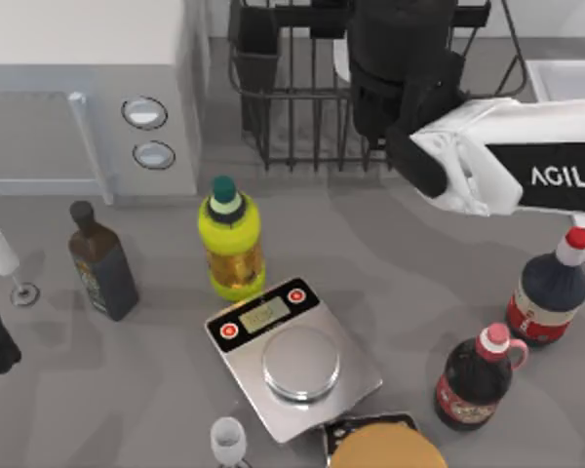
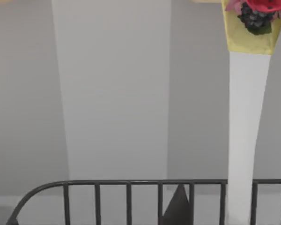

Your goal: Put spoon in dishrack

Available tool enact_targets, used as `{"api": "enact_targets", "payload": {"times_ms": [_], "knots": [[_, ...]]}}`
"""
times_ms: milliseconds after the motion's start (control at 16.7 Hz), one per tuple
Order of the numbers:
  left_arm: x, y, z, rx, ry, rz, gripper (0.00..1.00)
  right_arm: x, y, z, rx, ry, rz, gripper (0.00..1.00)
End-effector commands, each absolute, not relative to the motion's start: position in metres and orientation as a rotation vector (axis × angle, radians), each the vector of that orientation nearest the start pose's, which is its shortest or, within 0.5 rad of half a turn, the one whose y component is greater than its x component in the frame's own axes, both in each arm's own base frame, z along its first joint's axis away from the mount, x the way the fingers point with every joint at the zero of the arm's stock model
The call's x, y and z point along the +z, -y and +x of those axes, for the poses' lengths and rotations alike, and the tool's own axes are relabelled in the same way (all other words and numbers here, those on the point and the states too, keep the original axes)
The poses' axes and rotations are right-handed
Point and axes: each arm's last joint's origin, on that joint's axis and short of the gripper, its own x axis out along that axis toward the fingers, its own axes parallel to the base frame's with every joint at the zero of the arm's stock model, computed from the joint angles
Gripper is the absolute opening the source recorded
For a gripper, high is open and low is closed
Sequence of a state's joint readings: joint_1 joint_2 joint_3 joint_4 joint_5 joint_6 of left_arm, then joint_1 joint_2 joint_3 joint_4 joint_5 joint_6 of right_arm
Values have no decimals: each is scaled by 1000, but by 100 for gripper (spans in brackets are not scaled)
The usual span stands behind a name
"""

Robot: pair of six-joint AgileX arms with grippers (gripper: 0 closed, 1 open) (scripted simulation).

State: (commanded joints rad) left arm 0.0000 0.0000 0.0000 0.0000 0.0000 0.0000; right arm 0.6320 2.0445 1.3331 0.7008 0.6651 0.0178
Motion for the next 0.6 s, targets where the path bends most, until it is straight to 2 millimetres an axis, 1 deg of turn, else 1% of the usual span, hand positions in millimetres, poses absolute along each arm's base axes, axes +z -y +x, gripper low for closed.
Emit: {"api": "enact_targets", "payload": {"times_ms": [480, 540, 600], "knots": [[160, 1, 106, 0, 0, 0, 100, 219, -262, 382, -10, 0, 0, 98], [160, 1, 106, 0, 0, 0, 100, 219, -262, 382, -10, 0, 0, 100], [160, 1, 106, 0, 0, 0, 100, 219, -262, 382, -10, 0, 0, 100]]}}
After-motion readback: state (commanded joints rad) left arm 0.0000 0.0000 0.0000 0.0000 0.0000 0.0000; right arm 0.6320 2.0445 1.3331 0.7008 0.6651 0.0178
